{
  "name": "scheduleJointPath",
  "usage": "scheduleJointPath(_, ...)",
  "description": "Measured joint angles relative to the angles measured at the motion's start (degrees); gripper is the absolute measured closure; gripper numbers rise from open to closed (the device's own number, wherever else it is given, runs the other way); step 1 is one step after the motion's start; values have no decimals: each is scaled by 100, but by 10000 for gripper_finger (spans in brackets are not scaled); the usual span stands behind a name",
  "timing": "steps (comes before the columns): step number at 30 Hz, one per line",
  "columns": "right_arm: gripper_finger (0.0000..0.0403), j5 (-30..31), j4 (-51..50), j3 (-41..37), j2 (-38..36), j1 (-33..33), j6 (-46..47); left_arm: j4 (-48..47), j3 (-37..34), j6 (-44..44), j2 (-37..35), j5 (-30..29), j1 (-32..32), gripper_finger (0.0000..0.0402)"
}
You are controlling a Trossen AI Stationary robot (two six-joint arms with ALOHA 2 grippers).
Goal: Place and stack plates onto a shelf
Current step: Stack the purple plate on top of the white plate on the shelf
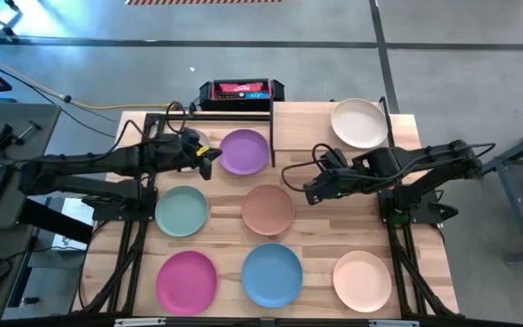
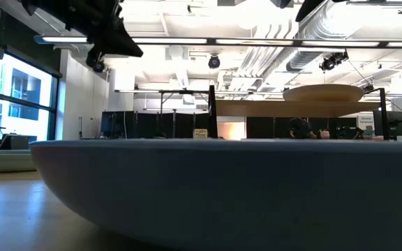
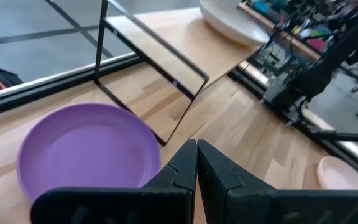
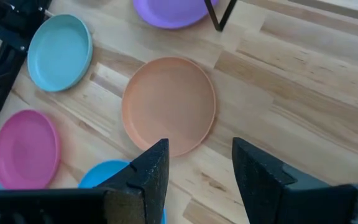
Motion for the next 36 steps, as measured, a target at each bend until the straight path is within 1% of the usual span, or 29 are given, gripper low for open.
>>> scheduleJointPath(7, 250, 88, 0, 0, 0, -2, -2, 159, 0, 191, 437, -17, 106, 399)
scheduleJointPath(14, 250, 129, -1, 0, 0, -2, -2, 387, 2, 203, 807, -367, 162, 399)
scheduleJointPath(18, 250, 131, -2, 0, 0, -2, -4, 570, 2, 213, 1042, -380, 162, 399)
scheduleJointPath(23, 250, 217, -4, 0, 0, -2, -26, 953, 2, 488, 1296, -328, 168, 399)
scheduleJointPath(26, 250, 234, -7, 0, 0, -2, -123, 1065, 2, 417, 1313, -186, 193, 399)
scheduleJointPath(30, 250, 234, -7, 0, 0, -2, -157, 1066, 10, 357, 1220, -191, 220, 399)
scheduleJointPath(34, 250, 232, -9, 0, 0, -9, -356, 1018, 272, 405, 1137, -211, 238, 399)
scheduleJointPath(36, 250, 232, -9, 0, 0, -11, -409, 1043, 483, 677, 1107, -210, 236, 399)
